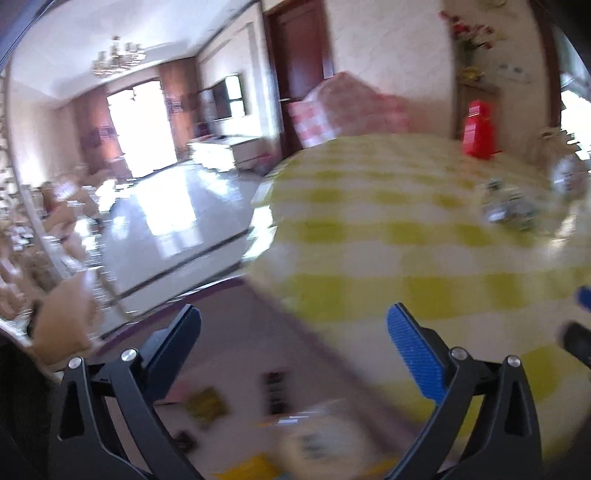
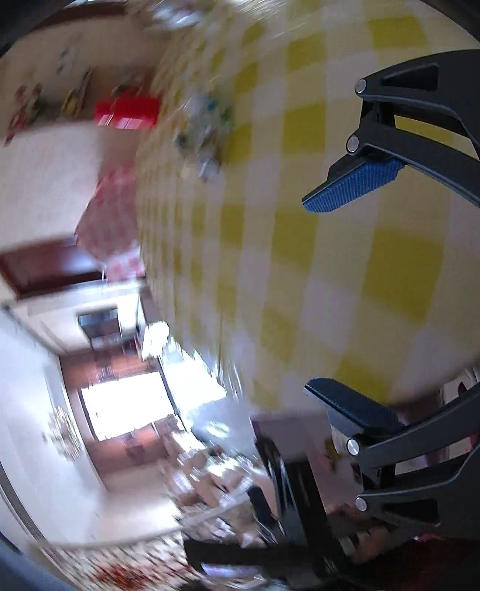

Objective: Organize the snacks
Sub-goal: 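Grasp the cream red-lettered packet with the right tool while the left grasps the white-orange packet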

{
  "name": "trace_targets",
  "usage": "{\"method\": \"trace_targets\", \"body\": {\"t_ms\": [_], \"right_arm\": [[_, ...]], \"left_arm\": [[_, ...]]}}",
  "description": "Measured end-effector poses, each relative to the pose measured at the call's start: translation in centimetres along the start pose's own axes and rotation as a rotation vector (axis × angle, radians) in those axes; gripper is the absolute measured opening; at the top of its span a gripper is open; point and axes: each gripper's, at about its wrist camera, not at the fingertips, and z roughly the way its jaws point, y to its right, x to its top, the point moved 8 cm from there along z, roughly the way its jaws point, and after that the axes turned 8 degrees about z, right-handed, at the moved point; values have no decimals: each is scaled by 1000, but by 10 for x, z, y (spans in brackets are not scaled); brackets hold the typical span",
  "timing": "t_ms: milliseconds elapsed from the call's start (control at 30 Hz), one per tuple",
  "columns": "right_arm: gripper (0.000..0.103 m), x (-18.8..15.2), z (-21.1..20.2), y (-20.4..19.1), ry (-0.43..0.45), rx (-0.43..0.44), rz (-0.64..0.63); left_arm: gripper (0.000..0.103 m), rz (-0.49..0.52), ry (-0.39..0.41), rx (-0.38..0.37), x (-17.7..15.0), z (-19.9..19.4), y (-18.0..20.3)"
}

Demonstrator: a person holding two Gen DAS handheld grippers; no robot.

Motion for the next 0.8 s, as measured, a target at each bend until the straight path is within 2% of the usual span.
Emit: {"method": "trace_targets", "body": {"t_ms": [133,200,267,400,500,600,700,800], "right_arm": [[88,8,-9,74,14,-103,139],[88,10,-15,110,26,-147,219],[88,13,-25,149,35,-184,304],[88,21,-40,207,76,-252,383],[88,26,-43,238,79,-285,419],[88,39,-36,270,59,-313,461],[88,65,-20,293,48,-331,475],[88,102,1,314,83,-345,473]], "left_arm": [[101,57,10,-186,30,-6,76],[101,79,0,-310,47,-4,124],[101,88,-8,-386,61,2,161],[101,102,-24,-420,95,38,233],[101,86,-44,-420,112,73,270],[101,71,-41,-401,127,106,291],[101,-39,-49,-415,147,136,293],[101,-257,-39,-428,174,170,277]]}}
